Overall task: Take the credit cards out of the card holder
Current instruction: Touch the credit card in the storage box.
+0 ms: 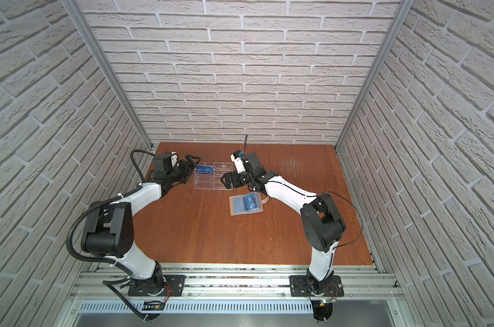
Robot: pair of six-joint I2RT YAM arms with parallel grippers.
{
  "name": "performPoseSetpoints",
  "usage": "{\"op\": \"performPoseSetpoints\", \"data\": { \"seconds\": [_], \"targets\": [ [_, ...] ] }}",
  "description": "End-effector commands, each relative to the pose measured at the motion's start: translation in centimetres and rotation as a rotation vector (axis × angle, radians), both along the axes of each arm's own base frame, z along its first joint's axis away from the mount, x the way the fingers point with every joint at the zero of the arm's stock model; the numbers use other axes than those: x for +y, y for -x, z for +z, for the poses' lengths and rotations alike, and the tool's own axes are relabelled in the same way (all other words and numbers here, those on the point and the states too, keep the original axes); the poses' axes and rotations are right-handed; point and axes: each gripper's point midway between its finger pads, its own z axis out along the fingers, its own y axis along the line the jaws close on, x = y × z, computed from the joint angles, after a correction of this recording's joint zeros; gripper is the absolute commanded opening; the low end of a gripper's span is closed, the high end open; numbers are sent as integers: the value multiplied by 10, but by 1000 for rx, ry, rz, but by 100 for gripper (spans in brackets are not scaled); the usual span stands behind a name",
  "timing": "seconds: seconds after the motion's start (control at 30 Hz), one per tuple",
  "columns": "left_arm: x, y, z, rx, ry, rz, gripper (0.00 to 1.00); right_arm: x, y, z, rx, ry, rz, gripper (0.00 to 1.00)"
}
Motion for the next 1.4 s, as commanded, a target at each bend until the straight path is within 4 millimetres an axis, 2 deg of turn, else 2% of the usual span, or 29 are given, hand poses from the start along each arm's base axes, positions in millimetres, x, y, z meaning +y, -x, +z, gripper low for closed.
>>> {"op": "performPoseSetpoints", "data": {
  "seconds": [0.0,0.43,0.87,1.1,1.37],
  "targets": [
    [-4,-11,10,-43,-3,-3,98,2,-4,13,-26,-35,1,100],
    [-9,-23,2,-32,-2,4,98,-3,-1,7,-12,-50,-2,100],
    [-12,-25,-1,-28,-2,4,98,-4,0,3,-2,-54,-1,100],
    [-1,-18,1,5,-64,19,98,-4,-1,4,-4,-57,-2,100],
    [1,-23,-4,6,-63,25,98,-2,-1,3,0,-65,-1,100]
  ]
}}
